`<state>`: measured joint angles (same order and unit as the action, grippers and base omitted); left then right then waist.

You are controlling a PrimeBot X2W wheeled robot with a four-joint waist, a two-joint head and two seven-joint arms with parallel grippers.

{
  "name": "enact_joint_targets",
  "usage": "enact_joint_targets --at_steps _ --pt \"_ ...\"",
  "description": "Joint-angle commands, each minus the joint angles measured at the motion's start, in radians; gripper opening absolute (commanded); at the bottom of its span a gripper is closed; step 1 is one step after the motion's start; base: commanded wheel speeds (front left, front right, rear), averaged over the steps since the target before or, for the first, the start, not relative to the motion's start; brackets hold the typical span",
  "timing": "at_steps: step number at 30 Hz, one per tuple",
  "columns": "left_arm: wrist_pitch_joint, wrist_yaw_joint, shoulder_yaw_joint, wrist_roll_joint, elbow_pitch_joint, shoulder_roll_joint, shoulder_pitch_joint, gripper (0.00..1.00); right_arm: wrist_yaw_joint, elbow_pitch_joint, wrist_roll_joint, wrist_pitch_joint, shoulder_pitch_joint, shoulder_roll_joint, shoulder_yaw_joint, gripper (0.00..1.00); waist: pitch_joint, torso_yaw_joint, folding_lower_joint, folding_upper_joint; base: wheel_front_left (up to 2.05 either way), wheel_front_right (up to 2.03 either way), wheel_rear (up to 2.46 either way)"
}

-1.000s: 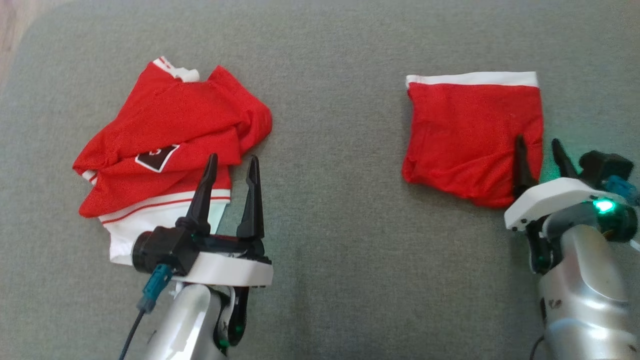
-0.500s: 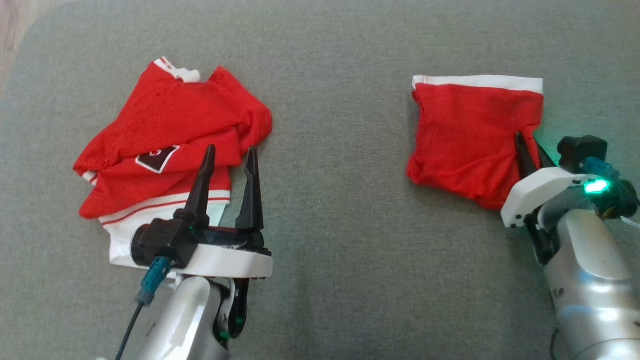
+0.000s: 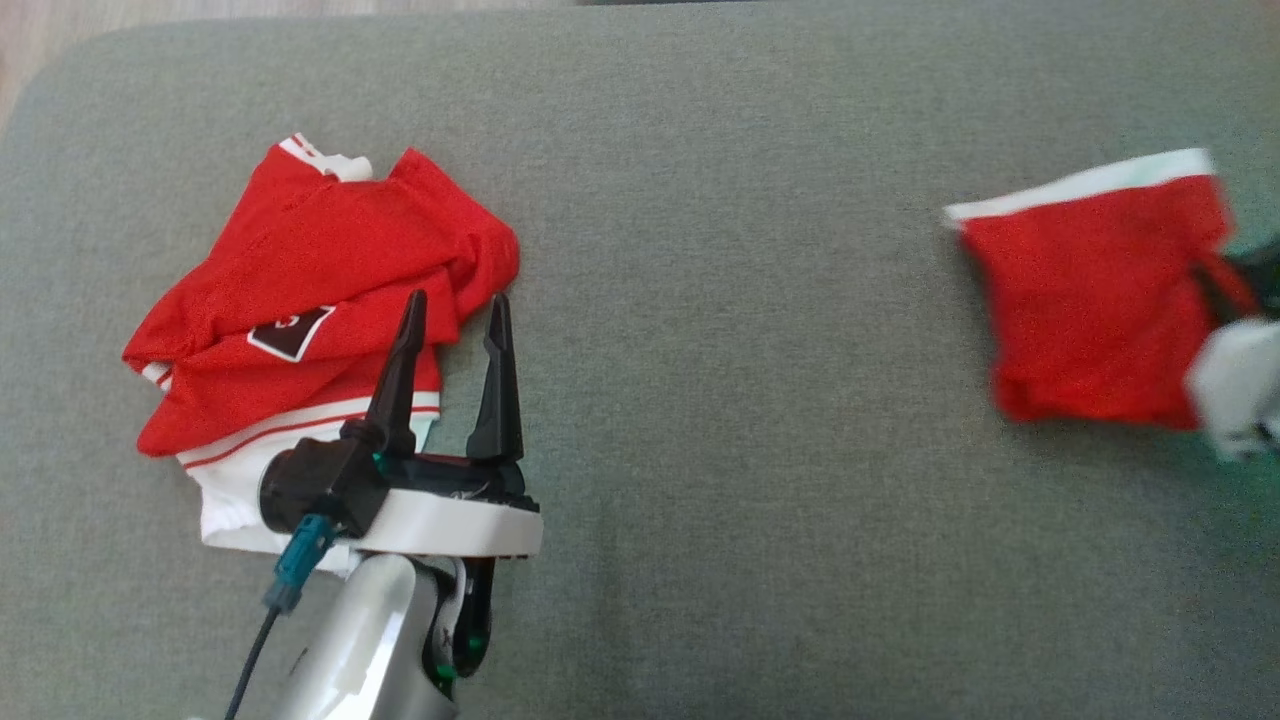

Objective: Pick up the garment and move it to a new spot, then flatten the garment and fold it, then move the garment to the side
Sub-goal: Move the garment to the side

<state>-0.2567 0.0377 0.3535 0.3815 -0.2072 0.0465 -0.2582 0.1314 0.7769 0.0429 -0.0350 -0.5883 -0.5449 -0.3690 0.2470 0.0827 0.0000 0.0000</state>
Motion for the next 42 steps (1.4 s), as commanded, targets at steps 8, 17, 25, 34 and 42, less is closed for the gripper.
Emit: enact_joint_targets --at_steps 8,17,25,34,42 --pt "-0.005 -0.003 -0.048 -0.005 0.048 0.004 -0.035 1.0 -0.001 0.016 0.103 0.013 0.006 -0.288 -0.031 0.0 0.04 0.033 0.0 0.0 0.0 0.0 0.0" --pt "-0.005 -0.002 -0.056 -0.02 0.06 0.004 -0.054 1.0 -0.001 0.061 0.063 -0.038 0.0 -0.341 0.096 0.0 0.08 0.044 0.0 0.0 0.0 0.0 0.0" --pt "-0.005 -0.008 -0.064 -0.039 0.072 0.004 -0.062 1.0 -0.001 0.086 -0.025 -0.064 0.017 -0.319 0.243 0.0 0.09 0.041 0.0 0.0 0.0 0.0 0.0" --pt "-0.005 -0.004 -0.052 -0.041 0.082 0.004 -0.057 1.0 -0.001 0.043 -0.098 -0.058 0.065 -0.25 0.401 1.0 0.071 0.031 0.0 0.0 0.0 0.0 0.0" --pt "-0.005 -0.01 -0.077 -0.047 0.066 0.004 -0.031 1.0 -0.001 -0.108 -0.12 -0.051 0.079 -0.133 0.467 1.0 0.003 0.005 0.0 0.0 0.0 0.0 0.0"
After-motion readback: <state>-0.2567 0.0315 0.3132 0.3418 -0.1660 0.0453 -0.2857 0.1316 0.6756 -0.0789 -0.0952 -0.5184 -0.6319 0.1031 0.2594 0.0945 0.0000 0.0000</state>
